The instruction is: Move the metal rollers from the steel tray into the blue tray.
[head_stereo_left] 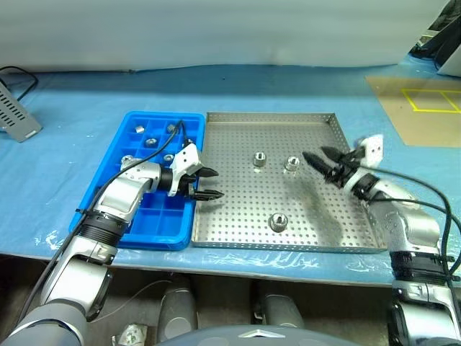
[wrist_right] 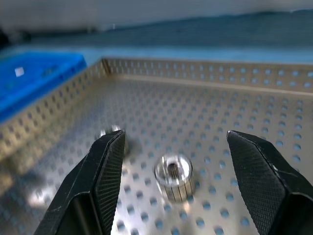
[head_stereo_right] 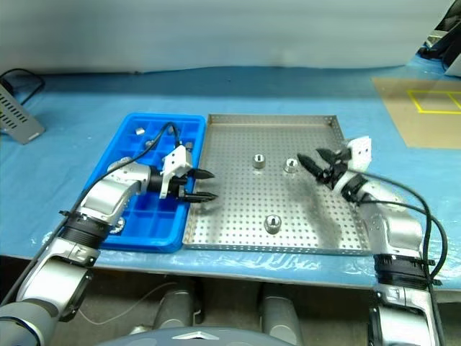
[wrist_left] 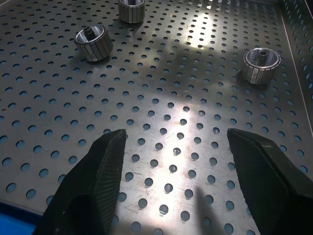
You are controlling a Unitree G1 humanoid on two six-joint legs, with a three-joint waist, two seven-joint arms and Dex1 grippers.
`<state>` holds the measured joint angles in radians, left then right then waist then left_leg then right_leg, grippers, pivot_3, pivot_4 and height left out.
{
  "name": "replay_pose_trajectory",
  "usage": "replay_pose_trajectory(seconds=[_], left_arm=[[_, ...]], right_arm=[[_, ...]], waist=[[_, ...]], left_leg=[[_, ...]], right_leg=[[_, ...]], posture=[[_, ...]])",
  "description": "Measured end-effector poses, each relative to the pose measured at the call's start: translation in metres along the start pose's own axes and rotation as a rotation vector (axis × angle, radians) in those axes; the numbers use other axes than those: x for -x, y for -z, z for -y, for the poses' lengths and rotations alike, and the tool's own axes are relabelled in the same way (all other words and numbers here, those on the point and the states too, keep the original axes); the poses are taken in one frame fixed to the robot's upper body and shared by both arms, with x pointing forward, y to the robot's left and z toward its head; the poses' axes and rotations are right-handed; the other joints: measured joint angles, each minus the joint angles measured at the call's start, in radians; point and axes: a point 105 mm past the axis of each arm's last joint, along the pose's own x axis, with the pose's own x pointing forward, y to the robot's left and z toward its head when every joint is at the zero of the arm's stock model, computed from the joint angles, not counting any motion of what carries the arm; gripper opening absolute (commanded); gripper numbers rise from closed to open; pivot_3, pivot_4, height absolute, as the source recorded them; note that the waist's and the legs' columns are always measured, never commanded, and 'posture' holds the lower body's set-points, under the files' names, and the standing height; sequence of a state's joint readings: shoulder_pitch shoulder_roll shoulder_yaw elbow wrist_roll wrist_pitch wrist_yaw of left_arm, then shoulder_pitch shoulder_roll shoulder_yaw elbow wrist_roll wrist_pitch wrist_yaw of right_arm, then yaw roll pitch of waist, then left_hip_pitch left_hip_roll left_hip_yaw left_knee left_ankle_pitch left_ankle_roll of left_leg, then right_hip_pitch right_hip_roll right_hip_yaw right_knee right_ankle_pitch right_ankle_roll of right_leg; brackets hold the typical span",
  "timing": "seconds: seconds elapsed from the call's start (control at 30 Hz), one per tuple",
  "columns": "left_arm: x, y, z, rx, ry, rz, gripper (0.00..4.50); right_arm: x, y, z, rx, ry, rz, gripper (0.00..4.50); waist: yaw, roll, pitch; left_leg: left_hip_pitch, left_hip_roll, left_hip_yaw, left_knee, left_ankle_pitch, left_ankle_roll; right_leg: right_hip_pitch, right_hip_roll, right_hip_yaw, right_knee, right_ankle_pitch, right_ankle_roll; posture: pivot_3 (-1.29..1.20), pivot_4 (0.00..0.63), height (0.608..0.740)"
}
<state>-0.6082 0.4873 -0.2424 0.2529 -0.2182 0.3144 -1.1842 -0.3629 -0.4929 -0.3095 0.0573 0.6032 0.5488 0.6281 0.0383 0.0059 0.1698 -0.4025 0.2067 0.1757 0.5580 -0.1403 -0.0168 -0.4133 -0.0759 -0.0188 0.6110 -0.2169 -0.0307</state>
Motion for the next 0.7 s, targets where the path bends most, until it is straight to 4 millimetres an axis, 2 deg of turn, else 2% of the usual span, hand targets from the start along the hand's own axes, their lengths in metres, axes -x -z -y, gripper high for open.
replay_pose_trajectory(seconds=[0.07, 0.17, 0.33, 0.43, 0.53, 0.63, 0.7], left_arm=[[-0.002, -0.001, 0.001, 0.000, 0.003, 0.006, 3.49], [-0.002, -0.001, 0.001, 0.000, 0.005, 0.008, 3.49], [-0.003, -0.002, 0.000, 0.000, -0.004, 0.010, 3.49], [-0.003, -0.002, 0.002, -0.004, -0.004, 0.013, 3.49], [-0.002, -0.001, 0.002, -0.001, -0.007, 0.007, 3.49], [-0.001, -0.001, 0.001, 0.001, -0.011, 0.002, 3.49], [0.000, 0.000, 0.001, 0.004, -0.014, -0.001, 3.49]], right_arm=[[-0.002, -0.014, -0.011, -0.171, -0.067, 0.050, 3.45], [-0.004, -0.011, -0.023, -0.223, -0.117, 0.019, 3.45], [-0.005, 0.002, -0.037, -0.058, -0.147, -0.080, 3.45], [0.013, 0.016, -0.046, 0.121, -0.248, -0.243, 3.45], [0.037, 0.034, -0.053, 0.230, -0.375, -0.437, 3.45], [0.052, 0.056, -0.051, 0.309, -0.429, -0.577, 3.45], [0.054, 0.067, -0.051, 0.312, -0.452, -0.611, 3.45]], waist=[[0.003, 0.000, 0.000], [0.006, 0.000, 0.000], [0.006, 0.001, 0.000], [0.010, 0.001, 0.000], [0.007, 0.000, 0.000], [0.006, 0.000, 0.000], [0.002, 0.000, 0.000]], left_leg=[[0.000, 0.000, 0.000, -0.001, 0.000, 0.000], [0.000, 0.000, 0.000, -0.001, 0.000, 0.000], [-0.001, 0.000, 0.000, -0.001, 0.000, 0.000], [0.000, 0.000, 0.000, -0.002, -0.001, 0.001], [0.000, 0.000, 0.000, -0.002, -0.001, 0.001], [0.001, 0.001, 0.000, -0.002, -0.001, 0.001], [0.001, 0.000, 0.000, -0.002, -0.001, 0.001]], right_leg=[[0.001, 0.000, -0.001, -0.001, 0.000, 0.000], [0.001, 0.000, -0.001, -0.002, 0.000, 0.000], [0.001, 0.000, -0.001, -0.002, 0.000, 0.000], [0.002, -0.001, -0.002, -0.005, 0.000, 0.000], [0.002, 0.000, -0.001, -0.005, -0.001, 0.001], [0.003, 0.000, -0.002, -0.005, -0.001, 0.001], [0.002, 0.000, -0.001, -0.005, -0.001, 0.001]], posture=[[-0.21, 0.150, 0.740], [-0.21, 0.150, 0.740], [-0.20, 0.150, 0.740], [-0.20, 0.150, 0.740], [-0.20, 0.150, 0.740], [-0.19, 0.150, 0.740], [-0.19, 0.150, 0.740]])
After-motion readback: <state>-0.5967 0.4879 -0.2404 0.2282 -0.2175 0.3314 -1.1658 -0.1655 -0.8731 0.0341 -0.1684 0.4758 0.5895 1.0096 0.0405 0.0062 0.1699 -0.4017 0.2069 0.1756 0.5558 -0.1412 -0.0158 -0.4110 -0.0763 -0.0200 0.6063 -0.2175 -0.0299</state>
